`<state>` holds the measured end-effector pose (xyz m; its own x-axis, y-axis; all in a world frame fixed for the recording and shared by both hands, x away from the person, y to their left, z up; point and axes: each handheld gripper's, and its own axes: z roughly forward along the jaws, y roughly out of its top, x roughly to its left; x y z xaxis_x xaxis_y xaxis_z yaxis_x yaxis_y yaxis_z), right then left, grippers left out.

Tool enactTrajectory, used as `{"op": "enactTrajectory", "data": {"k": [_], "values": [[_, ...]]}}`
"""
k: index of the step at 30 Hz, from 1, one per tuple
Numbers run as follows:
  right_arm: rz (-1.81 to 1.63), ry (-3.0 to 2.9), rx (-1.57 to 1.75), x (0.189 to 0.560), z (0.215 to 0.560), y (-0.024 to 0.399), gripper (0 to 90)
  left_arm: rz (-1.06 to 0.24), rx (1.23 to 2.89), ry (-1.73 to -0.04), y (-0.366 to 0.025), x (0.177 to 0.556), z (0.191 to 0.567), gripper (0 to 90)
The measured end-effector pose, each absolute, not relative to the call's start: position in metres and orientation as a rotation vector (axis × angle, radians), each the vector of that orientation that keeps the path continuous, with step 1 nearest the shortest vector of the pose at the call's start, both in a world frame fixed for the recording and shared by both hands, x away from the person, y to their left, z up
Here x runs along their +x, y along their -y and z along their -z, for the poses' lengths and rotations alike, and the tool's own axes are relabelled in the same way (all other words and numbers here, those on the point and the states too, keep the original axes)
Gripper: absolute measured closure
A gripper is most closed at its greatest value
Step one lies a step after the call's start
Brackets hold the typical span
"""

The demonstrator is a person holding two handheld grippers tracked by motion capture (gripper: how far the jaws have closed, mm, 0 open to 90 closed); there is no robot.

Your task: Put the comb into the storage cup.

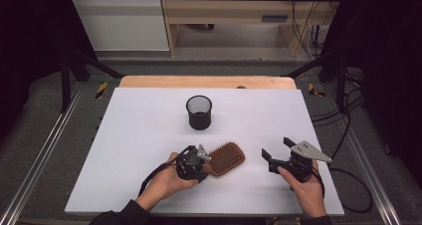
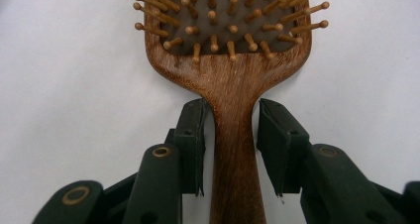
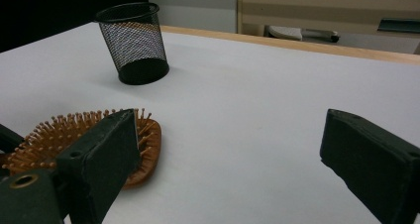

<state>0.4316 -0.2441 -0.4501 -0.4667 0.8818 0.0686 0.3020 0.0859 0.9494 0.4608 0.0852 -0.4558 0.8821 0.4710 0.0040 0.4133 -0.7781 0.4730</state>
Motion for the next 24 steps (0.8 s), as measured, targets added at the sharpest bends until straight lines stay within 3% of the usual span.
{"op": "enactTrajectory", "data": {"k": [24], "values": [[-1.383,-1.840,1.158,0.431,0.450,0.243,8.0,-0.195,2.649,-0.664,-0.074,0.460,0.453,72.7]]}}
